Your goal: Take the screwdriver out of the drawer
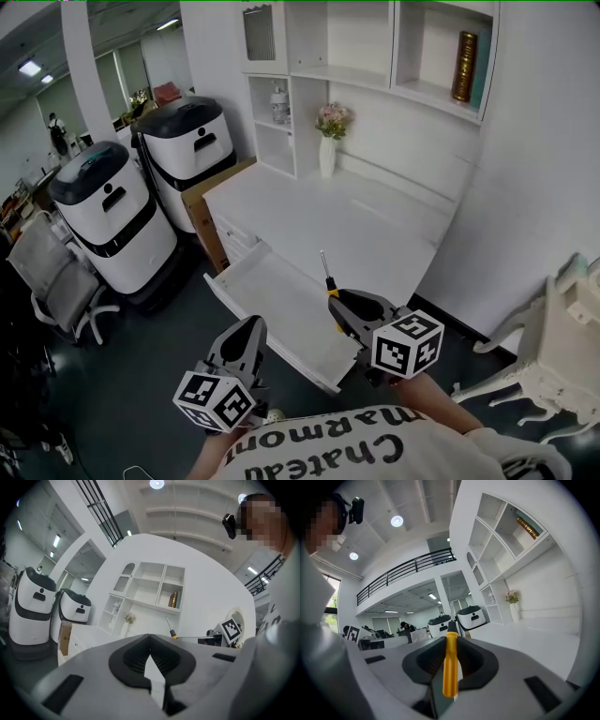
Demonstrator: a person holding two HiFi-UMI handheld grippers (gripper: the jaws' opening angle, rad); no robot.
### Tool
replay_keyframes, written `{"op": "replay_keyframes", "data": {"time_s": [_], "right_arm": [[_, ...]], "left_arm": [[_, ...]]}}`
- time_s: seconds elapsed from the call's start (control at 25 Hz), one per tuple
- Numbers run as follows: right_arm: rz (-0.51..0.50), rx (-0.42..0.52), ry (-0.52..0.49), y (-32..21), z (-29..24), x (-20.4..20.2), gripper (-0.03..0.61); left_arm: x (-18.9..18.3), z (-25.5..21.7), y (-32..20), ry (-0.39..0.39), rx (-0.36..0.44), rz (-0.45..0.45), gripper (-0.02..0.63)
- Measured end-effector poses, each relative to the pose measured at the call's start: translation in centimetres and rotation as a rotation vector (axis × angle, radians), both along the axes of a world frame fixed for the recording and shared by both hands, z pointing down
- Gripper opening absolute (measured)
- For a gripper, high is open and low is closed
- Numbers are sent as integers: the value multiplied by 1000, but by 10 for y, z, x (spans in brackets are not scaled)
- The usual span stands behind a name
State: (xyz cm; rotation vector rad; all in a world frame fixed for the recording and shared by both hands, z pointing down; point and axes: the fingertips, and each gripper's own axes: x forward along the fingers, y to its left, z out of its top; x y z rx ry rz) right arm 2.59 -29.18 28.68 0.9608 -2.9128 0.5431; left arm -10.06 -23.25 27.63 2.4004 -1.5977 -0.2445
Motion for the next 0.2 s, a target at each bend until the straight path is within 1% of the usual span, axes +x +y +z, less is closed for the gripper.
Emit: {"op": "replay_keyframes", "data": {"time_s": [0.2], "right_arm": [[-23,6,17,8,3,12,84]], "left_arm": [[12,3,7,5,7,-17,23]]}}
